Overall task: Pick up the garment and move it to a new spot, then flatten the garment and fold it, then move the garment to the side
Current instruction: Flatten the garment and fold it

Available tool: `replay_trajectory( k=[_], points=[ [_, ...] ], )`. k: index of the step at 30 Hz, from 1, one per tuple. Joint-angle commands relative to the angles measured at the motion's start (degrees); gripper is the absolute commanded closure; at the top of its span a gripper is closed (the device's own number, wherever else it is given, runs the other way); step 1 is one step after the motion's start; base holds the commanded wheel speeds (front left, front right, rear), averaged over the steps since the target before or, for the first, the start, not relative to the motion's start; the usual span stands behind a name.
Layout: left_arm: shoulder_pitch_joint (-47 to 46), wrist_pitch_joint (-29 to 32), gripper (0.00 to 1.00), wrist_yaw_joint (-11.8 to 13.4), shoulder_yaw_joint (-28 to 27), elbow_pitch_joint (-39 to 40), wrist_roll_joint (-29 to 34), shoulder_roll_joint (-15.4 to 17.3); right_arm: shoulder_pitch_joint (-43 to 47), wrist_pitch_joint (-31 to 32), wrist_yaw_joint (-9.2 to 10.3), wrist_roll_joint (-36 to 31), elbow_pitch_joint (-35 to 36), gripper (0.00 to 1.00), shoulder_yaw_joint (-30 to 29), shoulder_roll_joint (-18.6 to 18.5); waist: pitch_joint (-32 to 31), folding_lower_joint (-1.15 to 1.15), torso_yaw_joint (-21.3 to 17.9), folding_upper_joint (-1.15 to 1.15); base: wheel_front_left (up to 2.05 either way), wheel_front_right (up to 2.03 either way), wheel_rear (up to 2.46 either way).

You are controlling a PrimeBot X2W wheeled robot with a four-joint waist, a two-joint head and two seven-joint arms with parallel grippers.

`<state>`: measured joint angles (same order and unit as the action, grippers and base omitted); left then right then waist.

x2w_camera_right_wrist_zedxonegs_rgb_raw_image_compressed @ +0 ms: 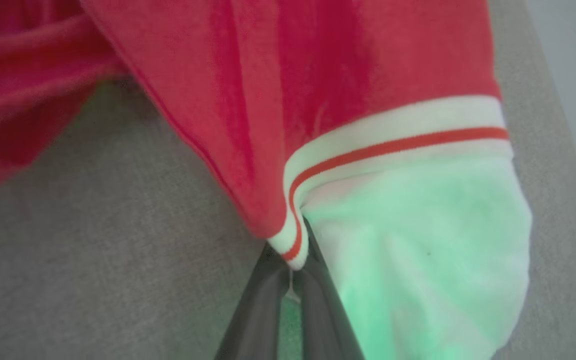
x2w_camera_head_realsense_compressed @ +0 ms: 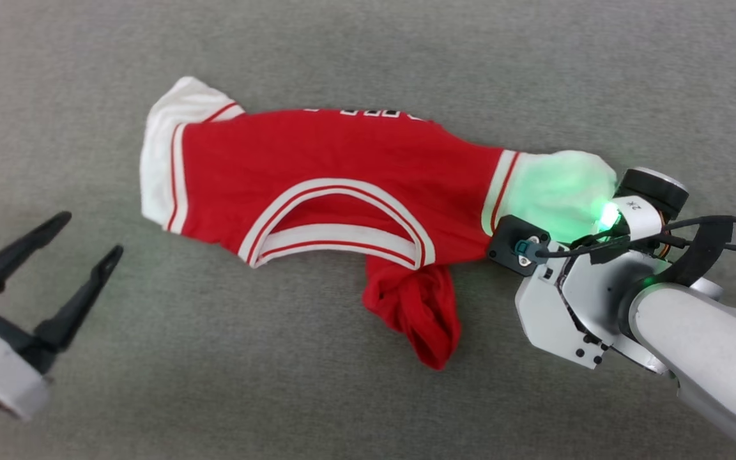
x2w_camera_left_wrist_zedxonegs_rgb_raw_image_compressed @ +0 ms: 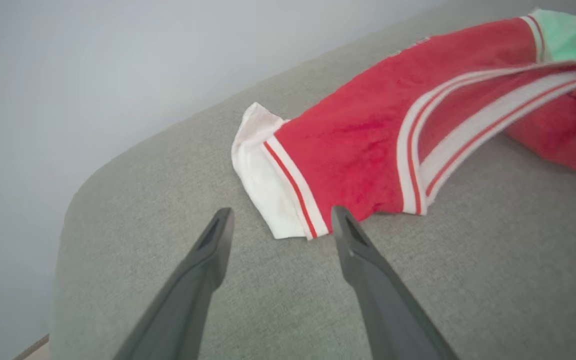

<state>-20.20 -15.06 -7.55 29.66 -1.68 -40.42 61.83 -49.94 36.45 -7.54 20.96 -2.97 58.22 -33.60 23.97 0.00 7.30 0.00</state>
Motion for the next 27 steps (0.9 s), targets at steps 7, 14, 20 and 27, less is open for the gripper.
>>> replay_trajectory(
  k=[7, 14, 20, 27],
  points=[
    [-15.8, 5.6, 0.00, 0.1, 21.0, 3.4, -1.7, 11.7, 1.1, 1.6, 0.11, -2.4, 1.7, 1.00, -1.4, 1.4, 2.2, 0.00, -4.1, 0.00, 0.00, 0.00, 0.00],
    [-33.2, 9.2, 0.00, 0.1, 40.2, -1.7, 0.4, 9.9, 1.4, 2.2, 0.11, -4.0, 1.7, 1.00, -1.9, 3.5, 3.9, 0.00, -6.0, 0.00, 0.00, 0.00, 0.00],
    [-37.1, 11.0, 0.00, 0.1, 43.8, -8.8, 3.3, 7.0, 0.2, 2.9, 0.10, -5.3, 1.8, 1.00, -1.8, 5.4, 5.6, 0.00, -6.8, 0.00, 0.00, 0.00, 0.00],
    [-32.1, 14.6, 0.00, -0.1, 44.6, -8.1, 4.1, 7.6, 0.1, 2.6, 0.10, -6.0, 1.0, 1.00, -1.5, 6.4, 6.4, 0.00, -7.0, 0.00, 0.00, 0.00, 0.00]
  ],
)
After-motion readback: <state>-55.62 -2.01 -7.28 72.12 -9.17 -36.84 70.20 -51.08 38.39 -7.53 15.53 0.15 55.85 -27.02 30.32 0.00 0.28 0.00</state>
